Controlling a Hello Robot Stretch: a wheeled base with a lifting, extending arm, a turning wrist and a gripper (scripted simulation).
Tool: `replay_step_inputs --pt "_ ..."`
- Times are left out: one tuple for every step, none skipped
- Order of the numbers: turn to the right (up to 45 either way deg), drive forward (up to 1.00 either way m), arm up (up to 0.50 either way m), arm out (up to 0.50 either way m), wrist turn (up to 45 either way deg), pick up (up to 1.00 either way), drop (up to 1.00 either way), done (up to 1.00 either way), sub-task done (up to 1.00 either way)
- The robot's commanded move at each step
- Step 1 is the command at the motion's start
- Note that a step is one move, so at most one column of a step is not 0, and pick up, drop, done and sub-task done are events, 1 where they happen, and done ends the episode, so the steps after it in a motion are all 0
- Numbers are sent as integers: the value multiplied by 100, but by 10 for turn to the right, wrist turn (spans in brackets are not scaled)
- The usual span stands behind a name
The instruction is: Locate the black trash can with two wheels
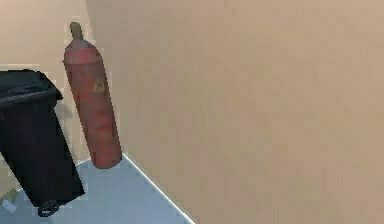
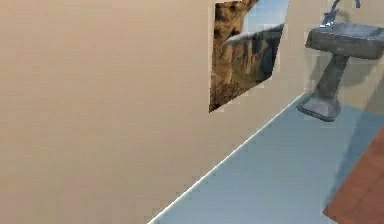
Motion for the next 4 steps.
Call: replay_step_inputs --pt "0 30 0 0 0 0 0 0 0" --pt "-450 0 0 0 0 0 0 0 0" --pt "0 55 0 0 0 0 0 0 0" --pt "0 0 0 0 0 0 0 100 0"
